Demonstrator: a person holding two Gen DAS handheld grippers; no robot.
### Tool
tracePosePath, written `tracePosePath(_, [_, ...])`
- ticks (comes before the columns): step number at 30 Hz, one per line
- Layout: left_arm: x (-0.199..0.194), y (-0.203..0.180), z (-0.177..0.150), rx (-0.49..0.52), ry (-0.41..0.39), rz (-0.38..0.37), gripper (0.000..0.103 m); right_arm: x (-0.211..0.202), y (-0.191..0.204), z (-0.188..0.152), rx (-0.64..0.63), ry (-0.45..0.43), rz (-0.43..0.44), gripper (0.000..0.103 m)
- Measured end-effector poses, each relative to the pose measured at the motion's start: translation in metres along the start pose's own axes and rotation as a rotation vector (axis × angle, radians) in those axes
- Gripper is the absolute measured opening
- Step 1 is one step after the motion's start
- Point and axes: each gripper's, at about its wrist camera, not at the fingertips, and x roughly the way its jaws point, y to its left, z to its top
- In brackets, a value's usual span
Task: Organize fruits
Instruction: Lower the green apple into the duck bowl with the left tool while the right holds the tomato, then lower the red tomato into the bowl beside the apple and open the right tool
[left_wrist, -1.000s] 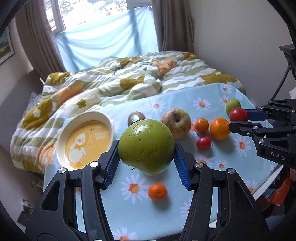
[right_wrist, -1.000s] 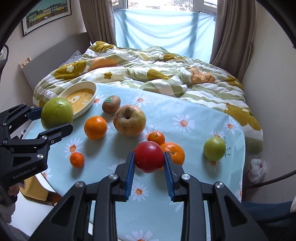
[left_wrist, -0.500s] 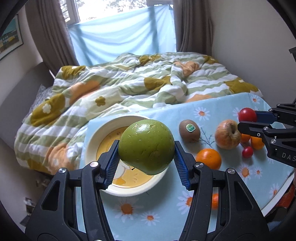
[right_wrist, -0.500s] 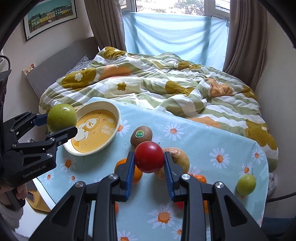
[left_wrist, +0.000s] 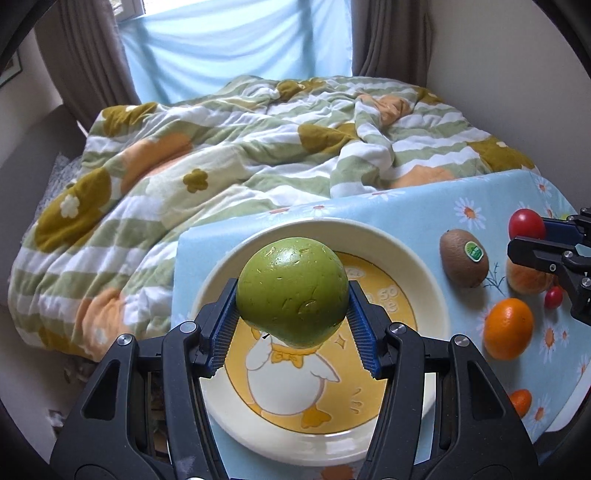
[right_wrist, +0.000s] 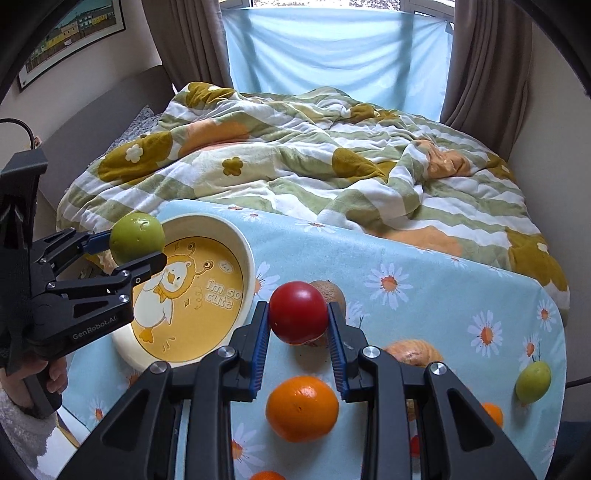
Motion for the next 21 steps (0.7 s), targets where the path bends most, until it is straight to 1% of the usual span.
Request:
tracePosePath(7, [0.034, 0.009, -0.001, 0.069, 0.038, -0.038, 0.062, 0.014, 0.009, 0.009, 0.065, 0.013, -0.043, 0.028])
tracePosePath(13, [0.049, 0.01, 0.001, 0.066, 0.062, -0.064, 0.062, 0.015, 0.01, 0.006, 0.111, 0.022, -0.074, 0.028])
tracePosePath(14, [0.05, 0.009, 0.001, 0.068, 0.063, -0.063, 0.064, 0.013, 0.009, 0.006, 0.118, 0.02, -0.076, 0.028])
tracePosePath(15, [0.049, 0.01, 0.002, 0.069, 0.058, -0.058, 0.074, 0.011, 0.009, 0.006, 0.123, 0.02, -0.079, 0.028])
tracePosePath(16, [0.046, 0.01, 0.002, 0.067, 0.045, -0.056, 0.082, 0.01, 0.009, 0.005, 0.126, 0.021, -0.08, 0.028])
tracePosePath(17, [0.041, 0.011, 0.004, 0.059, 0.022, -0.056, 0.102, 0.009, 0.008, 0.005, 0.126, 0.021, -0.082, 0.028])
tracePosePath(19, [0.03, 0.013, 0.005, 0.041, -0.03, -0.062, 0.103, 0.009, 0.007, 0.004, 0.123, 0.02, -0.082, 0.028])
tracePosePath(21, [0.026, 0.014, 0.007, 0.047, -0.032, -0.058, 0.103, 0.009, 0.007, 0.004, 0.121, 0.018, -0.081, 0.028])
